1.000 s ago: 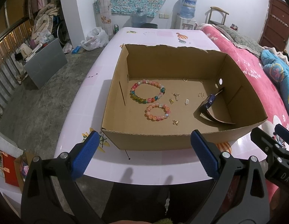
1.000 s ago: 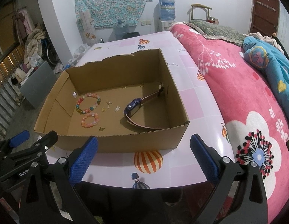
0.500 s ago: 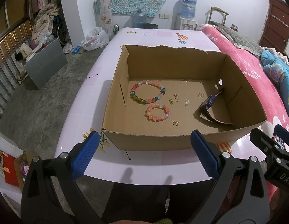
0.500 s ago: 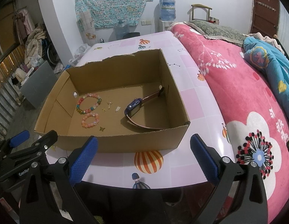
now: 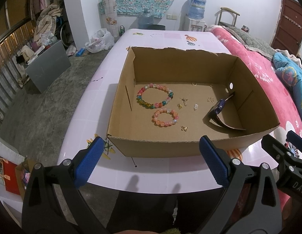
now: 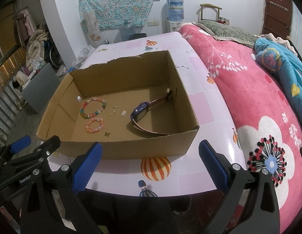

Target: Organize jewelry

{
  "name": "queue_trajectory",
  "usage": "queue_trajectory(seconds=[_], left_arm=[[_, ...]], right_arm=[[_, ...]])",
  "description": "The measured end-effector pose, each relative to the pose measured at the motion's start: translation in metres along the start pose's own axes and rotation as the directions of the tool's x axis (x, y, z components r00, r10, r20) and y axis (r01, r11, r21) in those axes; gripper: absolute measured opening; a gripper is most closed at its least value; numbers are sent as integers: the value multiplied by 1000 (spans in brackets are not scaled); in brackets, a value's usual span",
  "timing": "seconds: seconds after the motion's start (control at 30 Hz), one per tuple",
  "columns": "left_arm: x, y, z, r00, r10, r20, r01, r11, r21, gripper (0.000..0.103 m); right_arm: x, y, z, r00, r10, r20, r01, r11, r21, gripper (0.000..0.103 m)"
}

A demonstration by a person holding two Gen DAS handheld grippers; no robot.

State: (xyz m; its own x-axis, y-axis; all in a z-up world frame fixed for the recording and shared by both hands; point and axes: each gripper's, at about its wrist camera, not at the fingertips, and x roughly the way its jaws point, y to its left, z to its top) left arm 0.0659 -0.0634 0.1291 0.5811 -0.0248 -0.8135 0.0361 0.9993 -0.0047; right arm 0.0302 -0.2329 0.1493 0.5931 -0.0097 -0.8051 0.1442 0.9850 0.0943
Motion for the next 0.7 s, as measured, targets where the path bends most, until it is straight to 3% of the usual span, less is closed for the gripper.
queue_trajectory(seconds=[0.7], left_arm=[[0,2,-2,1000,-3,-8,2,1000,-7,95]], right_arm=[[2,1,-1,1000,4,-2,-4,1000,3,96]])
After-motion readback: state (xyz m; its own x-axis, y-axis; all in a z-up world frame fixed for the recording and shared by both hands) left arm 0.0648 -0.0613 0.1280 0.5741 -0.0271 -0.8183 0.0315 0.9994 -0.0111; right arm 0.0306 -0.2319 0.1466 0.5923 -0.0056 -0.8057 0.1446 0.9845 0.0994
